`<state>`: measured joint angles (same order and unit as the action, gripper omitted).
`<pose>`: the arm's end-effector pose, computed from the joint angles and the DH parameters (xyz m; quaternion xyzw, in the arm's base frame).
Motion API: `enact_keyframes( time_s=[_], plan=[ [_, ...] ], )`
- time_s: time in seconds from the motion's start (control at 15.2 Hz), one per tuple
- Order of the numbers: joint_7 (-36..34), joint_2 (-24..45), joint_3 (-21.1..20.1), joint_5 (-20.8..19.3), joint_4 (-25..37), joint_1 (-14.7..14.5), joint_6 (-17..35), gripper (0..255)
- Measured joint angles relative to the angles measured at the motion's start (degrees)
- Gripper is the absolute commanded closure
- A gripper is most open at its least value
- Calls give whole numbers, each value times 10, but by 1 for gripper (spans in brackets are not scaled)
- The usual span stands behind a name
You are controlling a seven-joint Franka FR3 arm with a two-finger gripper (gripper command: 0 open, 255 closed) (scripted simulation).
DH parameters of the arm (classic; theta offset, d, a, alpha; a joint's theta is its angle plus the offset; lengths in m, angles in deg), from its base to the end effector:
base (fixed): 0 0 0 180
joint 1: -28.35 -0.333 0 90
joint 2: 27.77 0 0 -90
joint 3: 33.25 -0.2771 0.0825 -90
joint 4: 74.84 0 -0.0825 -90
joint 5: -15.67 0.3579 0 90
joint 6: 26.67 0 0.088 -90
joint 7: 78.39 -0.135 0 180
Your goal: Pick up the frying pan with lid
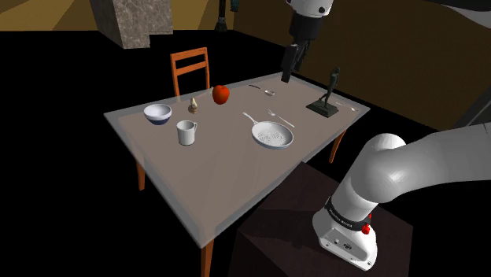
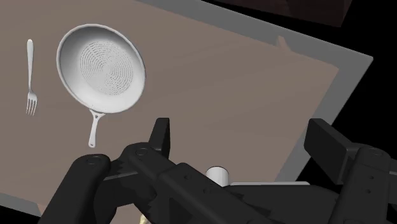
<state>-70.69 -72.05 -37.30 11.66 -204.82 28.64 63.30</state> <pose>0.3140 0.0166 0.5701 0.9936 0.0893 0.0339 0.0611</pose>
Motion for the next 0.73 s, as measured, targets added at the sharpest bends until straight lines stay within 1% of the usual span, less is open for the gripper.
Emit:
enact_keyframes(
  time_s=[0.07,0.2,0.46,0.73],
  plan=[
    [0,0,0,0,0,0,0,0],
    [6,10,10,-3,-10,3,22,0],
    [29,36,43,-11,-46,14,91,0],
    [54,78,78,-17,-68,24,162,0]
  ],
)
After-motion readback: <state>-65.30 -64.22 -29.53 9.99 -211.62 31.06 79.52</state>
